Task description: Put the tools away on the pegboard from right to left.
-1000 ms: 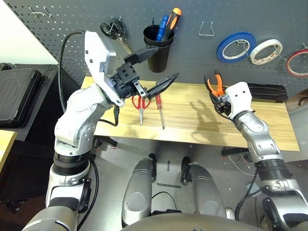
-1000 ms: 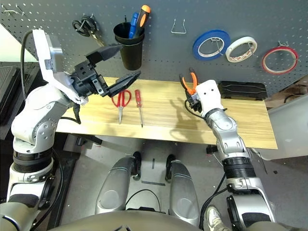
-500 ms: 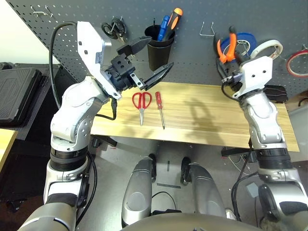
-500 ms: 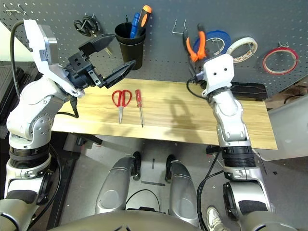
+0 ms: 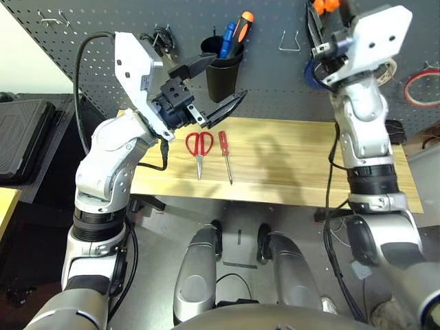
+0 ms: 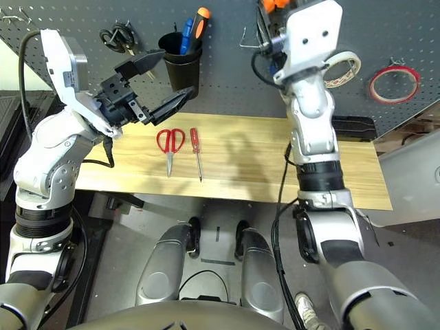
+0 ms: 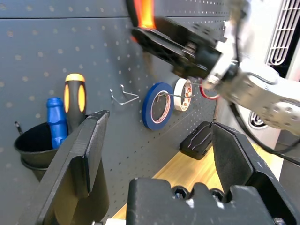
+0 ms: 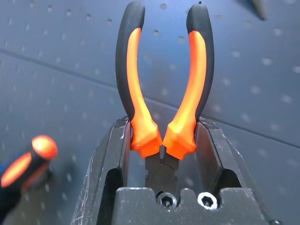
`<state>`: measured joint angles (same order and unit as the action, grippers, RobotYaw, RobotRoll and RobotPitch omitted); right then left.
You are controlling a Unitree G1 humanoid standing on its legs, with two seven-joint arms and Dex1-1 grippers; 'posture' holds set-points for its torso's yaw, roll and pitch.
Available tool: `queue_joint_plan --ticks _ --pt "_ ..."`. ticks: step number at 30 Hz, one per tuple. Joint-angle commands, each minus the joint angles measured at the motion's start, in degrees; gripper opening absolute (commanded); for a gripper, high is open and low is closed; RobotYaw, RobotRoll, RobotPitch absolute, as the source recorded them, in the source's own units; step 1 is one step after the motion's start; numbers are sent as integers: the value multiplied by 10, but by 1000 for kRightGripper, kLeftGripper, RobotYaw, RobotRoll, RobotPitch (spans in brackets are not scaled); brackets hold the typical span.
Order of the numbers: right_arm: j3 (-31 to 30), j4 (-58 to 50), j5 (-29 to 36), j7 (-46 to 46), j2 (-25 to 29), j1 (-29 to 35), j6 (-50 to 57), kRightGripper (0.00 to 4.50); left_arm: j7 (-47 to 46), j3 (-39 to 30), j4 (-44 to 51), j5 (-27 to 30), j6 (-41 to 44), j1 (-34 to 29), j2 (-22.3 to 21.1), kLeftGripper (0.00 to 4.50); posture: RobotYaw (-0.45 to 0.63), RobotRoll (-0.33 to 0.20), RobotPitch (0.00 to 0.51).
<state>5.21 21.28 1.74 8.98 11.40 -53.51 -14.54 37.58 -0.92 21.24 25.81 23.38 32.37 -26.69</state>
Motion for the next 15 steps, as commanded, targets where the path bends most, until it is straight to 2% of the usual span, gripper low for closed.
queue_joint_plan --ticks 1,6,15 --pt "6 63 7 -5 -8 -29 -41 2094 7 11 0 -5 -3 0 -2 4500 201 0 202" --pt "12 147 8 -18 -19 -67 -74 2094 3 12 7 -5 2 -1 -3 4500 220 0 210" --pt "10 224 8 -26 -30 -71 -102 2094 0 14 10 -7 7 -1 -4 4500 224 0 215"
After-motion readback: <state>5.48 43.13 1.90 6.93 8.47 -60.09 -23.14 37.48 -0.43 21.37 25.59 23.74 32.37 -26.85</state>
